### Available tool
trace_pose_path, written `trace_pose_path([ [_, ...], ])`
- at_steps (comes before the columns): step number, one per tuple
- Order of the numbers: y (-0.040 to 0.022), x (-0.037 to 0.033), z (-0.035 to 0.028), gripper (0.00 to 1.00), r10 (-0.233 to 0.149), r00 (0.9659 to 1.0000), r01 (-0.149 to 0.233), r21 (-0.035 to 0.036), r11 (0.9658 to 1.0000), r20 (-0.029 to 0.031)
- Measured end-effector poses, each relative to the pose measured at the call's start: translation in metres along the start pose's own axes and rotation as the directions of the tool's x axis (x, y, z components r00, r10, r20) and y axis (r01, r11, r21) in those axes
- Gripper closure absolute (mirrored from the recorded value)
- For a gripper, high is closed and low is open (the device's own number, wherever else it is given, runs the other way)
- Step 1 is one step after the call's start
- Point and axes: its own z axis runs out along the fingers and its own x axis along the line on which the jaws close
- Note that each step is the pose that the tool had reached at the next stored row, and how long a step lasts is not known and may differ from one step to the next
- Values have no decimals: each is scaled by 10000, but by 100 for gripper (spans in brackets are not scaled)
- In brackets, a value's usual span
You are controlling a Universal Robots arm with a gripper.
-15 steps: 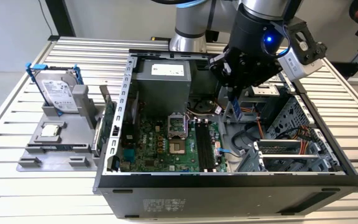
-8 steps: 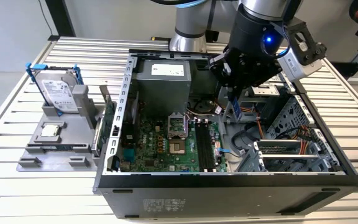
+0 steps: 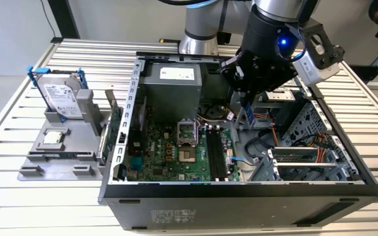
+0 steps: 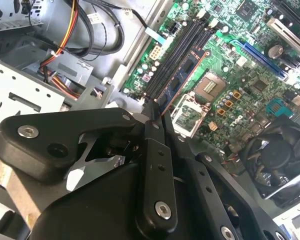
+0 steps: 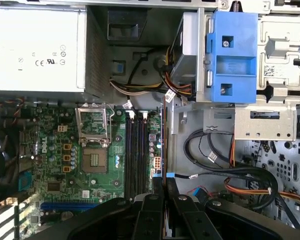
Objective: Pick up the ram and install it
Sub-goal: 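Insert the ram into the slot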
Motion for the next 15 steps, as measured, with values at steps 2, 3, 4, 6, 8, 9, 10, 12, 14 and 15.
trace_pose_path([
  [2, -1, 1, 34, 100, 1, 10000, -1, 4, 10000, -1],
  [3, -2, 2, 52, 100, 2, 10000, -2, 4, 10000, -1],
  [4, -3, 3, 71, 100, 2, 10000, -2, 3, 10000, -1],
  [6, -4, 3, 106, 100, 2, 10000, -2, 3, 10000, -1],
  [8, -6, 4, 143, 100, 10, 10000, -10, 5, 10000, -1],
  [9, -6, 5, 161, 100, 19, 10000, -19, 4, 10000, -1],
  [10, -7, 5, 179, 100, 46, 10000, -46, 5, 10000, 0],
  [12, -9, 6, 216, 100, 116, 9999, -116, 7, 9999, 4],
  [14, -10, 7, 247, 100, 230, 9997, -230, 17, 9997, 9],
  [15, -13, 7, 257, 100, 300, 9995, -300, 20, 9995, 12],
])
